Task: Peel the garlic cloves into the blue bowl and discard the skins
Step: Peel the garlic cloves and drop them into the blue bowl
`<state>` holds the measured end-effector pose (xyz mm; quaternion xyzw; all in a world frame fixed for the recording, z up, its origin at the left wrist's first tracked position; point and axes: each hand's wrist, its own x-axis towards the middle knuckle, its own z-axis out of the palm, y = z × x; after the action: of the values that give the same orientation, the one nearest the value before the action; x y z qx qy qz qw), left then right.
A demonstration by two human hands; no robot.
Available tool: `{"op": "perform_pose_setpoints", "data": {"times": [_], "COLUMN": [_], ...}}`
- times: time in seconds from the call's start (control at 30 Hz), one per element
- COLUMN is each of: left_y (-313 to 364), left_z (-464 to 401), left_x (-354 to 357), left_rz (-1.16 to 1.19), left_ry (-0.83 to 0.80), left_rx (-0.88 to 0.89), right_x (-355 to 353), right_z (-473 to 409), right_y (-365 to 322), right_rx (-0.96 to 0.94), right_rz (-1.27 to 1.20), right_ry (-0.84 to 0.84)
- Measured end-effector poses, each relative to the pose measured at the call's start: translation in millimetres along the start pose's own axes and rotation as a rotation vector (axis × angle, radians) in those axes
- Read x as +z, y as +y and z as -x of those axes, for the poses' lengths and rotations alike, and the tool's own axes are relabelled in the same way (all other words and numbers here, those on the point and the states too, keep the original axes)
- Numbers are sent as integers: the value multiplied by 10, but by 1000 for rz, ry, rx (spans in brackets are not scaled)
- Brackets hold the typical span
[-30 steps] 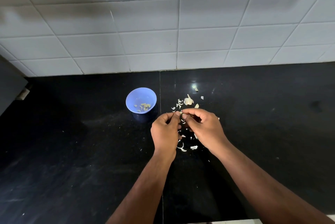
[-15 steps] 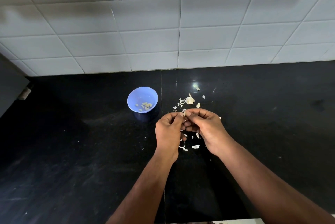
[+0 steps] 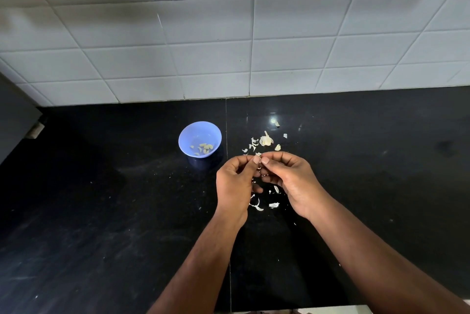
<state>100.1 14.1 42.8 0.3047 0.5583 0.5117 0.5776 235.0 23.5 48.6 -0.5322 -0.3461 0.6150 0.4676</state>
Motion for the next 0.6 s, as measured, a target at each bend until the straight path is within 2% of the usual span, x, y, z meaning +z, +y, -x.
{"op": "perform_pose_setpoints", "data": {"times": [0.23, 0.6], "left_y": [-6, 23], "left_z": [-10, 33], "left_x": [-4, -47], "left_rz": [56, 86], "left_ry": [3, -132], "left_rx": [-25, -9], "right_x": [-7, -8], "right_z": [39, 33], "right_y": [-48, -59], "right_rx": [-30, -121], "right_rz": [-16, 9], "right_ry": [-86, -56]}}
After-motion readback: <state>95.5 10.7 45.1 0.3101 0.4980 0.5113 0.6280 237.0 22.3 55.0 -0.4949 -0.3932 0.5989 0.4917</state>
